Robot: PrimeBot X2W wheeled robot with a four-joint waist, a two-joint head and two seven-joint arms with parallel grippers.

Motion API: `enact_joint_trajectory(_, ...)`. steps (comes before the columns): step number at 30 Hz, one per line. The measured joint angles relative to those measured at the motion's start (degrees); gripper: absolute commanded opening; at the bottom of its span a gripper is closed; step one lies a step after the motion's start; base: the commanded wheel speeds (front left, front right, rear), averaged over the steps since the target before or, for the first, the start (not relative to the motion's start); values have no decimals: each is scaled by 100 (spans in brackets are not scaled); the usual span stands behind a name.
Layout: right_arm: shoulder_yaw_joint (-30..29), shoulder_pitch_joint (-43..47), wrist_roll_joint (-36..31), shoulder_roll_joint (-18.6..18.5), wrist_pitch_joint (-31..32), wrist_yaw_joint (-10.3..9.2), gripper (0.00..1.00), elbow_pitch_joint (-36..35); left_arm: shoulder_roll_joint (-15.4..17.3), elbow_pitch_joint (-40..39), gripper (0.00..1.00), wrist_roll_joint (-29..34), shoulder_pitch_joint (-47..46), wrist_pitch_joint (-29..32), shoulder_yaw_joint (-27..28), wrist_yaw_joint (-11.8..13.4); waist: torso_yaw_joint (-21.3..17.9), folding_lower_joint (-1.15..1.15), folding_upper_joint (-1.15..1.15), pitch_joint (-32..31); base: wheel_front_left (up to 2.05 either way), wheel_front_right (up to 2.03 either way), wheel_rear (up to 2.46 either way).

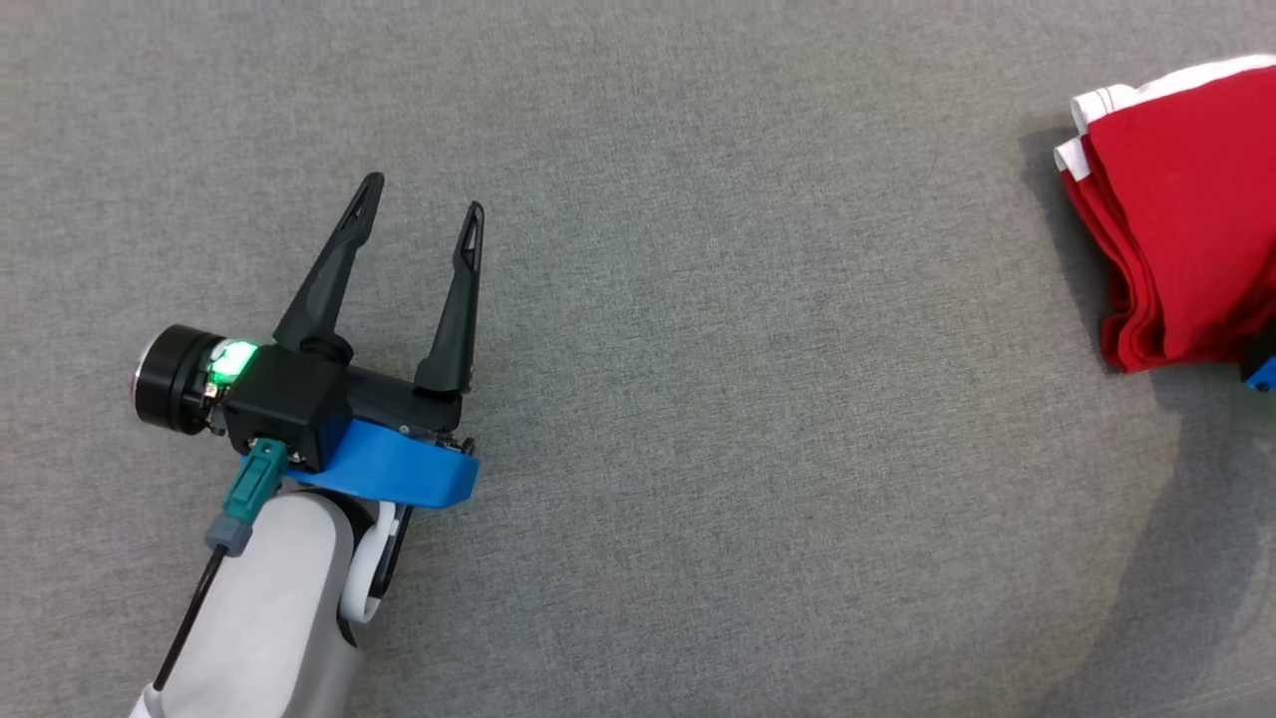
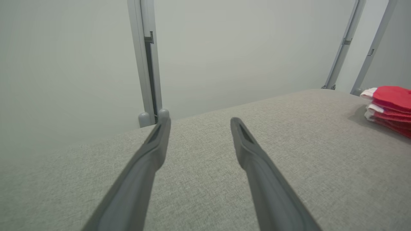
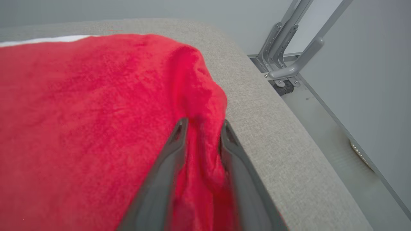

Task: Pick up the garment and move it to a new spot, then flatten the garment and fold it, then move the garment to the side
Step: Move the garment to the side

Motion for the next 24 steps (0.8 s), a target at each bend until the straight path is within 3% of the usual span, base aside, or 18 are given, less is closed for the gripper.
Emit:
enact_joint_trajectory(1, -75, 35, -78, 32, 4, 0, 100, 16, -3, 31, 100, -7, 20, -7, 0, 3, 1, 0, 0, -40, 0, 0, 0)
enact_joint_trajectory(10, -668, 833, -459, 493, -614, -1, 100, -721, -62, 275, 100, -162, 346, -107, 4, 91, 95, -1, 0, -577, 0, 0, 0)
enact_joint_trajectory(12, -597, 1357, -481, 904, -737, 0, 100, -1395, -64, 364, 100, -245, 546, -134, 70, 157, 142, -1, 0, -842, 0, 0, 0)
enact_joint_trajectory(18, -226, 2318, -415, 1468, -681, 0, 100, -2581, -88, 459, 100, -379, 903, -165, 179, 285, 251, -2, -1, -1312, 0, 0, 0)
enact_joint_trajectory(24, 293, 3159, -240, 1728, -193, 0, 100, -3883, -138, 531, 100, -520, 1237, -201, 260, 425, 544, -2, -1, -1741, 0, 0, 0)
